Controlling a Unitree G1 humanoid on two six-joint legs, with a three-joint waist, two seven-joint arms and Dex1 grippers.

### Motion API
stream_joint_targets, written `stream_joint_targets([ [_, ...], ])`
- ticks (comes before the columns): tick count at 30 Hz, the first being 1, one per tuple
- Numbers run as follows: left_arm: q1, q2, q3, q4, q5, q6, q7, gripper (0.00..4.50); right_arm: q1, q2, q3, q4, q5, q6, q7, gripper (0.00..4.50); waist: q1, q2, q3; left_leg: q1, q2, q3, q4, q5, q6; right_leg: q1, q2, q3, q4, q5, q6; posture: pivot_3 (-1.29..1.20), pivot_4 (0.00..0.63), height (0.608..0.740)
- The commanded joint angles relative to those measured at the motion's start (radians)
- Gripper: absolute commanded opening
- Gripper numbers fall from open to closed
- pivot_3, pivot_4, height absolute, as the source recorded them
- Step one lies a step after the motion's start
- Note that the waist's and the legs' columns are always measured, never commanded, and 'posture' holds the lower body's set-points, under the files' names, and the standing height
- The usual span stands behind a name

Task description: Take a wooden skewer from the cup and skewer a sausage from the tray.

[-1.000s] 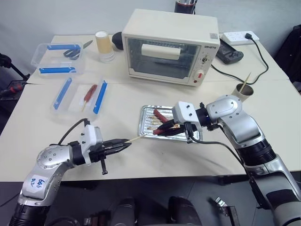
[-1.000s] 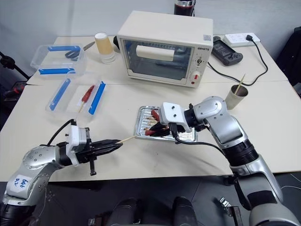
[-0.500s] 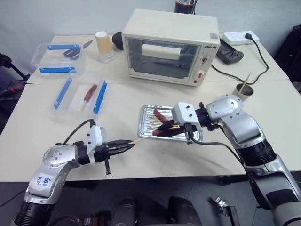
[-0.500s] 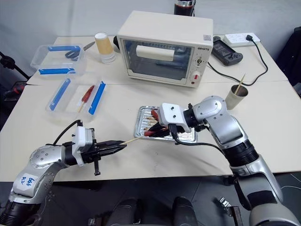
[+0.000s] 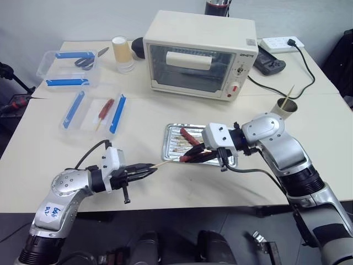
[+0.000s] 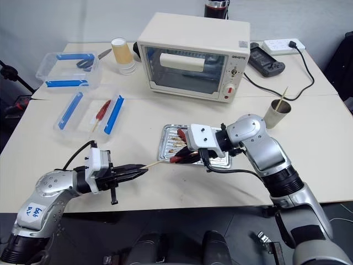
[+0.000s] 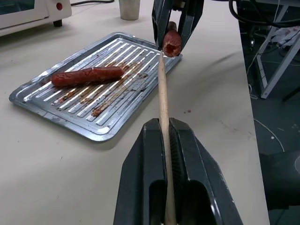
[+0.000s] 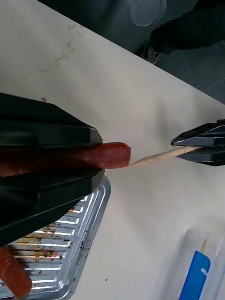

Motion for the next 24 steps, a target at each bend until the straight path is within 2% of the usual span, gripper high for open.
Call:
stream_joint_targets([
  [1,-0.005,-0.004,-0.001,-0.011,-0.004,-0.018,-0.012,0.0,-0.006,-0.011,-0.012,-0.029,0.013,-0.009,0.003,0.48,0.0,0.0,0.0,0.0,0.0,0.0,0.0,0.0,0.0,0.0,0.0,0.0,0.0,0.0,0.0,0.0,0.15,0.74],
  [24,-0.041,-0.013,-0.047,0.026,0.02,-0.036,-0.039,0.0,-0.029,-0.006,0.02,-0.017,-0.019,-0.036,0.007,0.48,0.0,0.0,0.0,0.0,0.0,0.0,0.0,0.0,0.0,0.0,0.0,0.0,0.0,0.0,0.0,0.0,0.15,0.74],
])
